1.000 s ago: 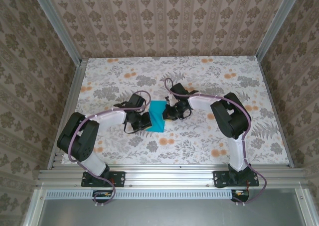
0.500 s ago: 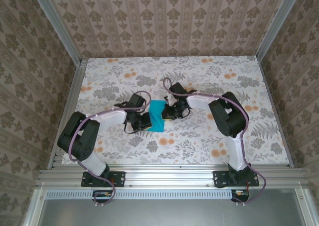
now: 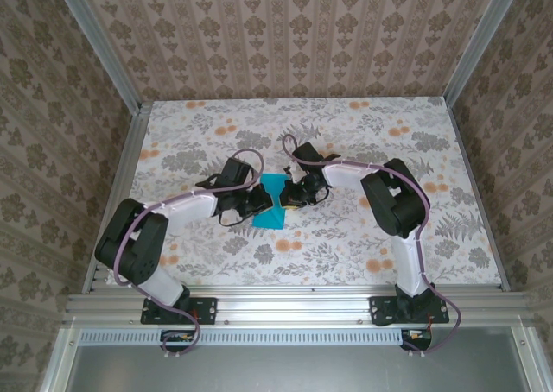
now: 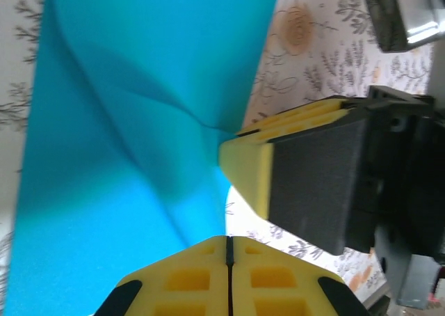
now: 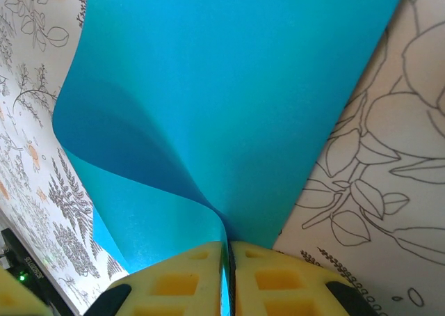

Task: Fold a paper plane with a square sheet of paper (pick it up from the middle)
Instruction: Fold the triangle a second time at the center of the table.

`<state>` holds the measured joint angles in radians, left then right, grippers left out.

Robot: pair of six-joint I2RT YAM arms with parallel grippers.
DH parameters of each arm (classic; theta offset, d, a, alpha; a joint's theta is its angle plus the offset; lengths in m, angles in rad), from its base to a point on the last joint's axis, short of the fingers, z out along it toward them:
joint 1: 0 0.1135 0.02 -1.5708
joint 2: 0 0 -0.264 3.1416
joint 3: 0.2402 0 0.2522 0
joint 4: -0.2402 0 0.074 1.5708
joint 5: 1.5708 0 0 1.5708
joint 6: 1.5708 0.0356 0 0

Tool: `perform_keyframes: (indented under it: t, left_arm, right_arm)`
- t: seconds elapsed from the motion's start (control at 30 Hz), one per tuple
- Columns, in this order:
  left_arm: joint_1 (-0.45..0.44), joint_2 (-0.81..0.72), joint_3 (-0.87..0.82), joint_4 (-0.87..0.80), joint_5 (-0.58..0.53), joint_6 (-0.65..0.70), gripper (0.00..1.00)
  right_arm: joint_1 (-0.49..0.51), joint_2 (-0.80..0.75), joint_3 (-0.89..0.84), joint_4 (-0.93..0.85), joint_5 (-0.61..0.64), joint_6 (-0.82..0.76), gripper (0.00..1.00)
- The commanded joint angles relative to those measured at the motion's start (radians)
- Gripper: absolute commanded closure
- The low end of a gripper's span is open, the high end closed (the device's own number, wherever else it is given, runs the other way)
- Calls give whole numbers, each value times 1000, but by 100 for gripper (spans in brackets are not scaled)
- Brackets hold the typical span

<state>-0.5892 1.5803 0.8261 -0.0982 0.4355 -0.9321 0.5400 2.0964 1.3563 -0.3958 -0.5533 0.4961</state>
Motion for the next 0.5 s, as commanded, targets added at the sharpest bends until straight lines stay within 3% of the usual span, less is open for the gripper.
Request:
perform_keyframes:
  t: [0.0, 0.47]
  left_arm:
    - [-13, 23, 0, 63, 25, -29, 92]
    - [-23, 107, 20, 43, -12, -28, 95]
  right_arm:
    - [5, 43, 8, -72, 48, 0, 87]
    - [3, 62, 25, -103, 62, 25, 86]
